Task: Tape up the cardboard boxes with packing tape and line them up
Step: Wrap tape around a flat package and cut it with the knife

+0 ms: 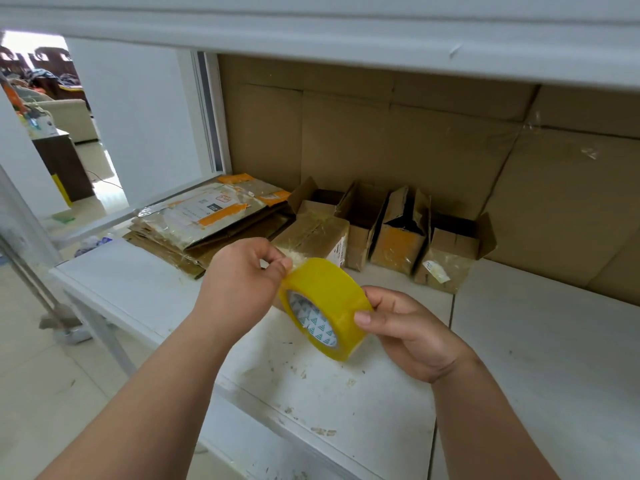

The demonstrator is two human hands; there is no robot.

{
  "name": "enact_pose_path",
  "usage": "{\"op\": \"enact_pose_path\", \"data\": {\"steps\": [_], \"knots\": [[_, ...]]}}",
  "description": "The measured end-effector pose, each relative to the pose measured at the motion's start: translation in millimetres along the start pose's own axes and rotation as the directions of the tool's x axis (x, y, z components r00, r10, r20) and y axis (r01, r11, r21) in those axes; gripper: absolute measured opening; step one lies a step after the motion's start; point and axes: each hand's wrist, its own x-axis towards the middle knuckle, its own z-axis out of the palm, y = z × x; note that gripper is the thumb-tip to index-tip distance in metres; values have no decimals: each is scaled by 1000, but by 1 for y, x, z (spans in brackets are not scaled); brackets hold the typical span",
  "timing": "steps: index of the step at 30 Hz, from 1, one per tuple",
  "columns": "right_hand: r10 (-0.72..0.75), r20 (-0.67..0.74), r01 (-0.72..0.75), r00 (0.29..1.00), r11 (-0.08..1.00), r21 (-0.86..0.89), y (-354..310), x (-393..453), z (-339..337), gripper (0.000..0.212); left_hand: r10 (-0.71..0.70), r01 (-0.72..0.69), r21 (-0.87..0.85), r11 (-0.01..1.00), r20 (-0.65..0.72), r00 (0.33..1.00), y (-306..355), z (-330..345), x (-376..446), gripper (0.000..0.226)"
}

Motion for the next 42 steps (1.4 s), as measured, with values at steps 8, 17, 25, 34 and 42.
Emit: {"op": "enact_pose_path", "data": {"steps": [8,17,25,34,42], "knots": [[-23,-7,24,1000,999,25,-8,-1,6,78,-67,65,-172,983,-4,998,-3,-9,-5,18],[-31,-71,32,997,999,10,-17,-8,-3,65,-186,132,-508,851,-57,981,-2,-23,8,16],[-11,-174,7,985,1000,-24,-30,-8,-22,89,-262,167,-599,783,-74,962,-3,-24,25,13],[-72,-352,-54,933,941,-333,-46,12,-28,100,-386,248,-611,752,-103,917,-17,-13,51,14],[-13,-433,-170,901,909,-381,-49,25,-23,68,-440,308,-601,738,-82,894,-33,-2,70,14]]}}
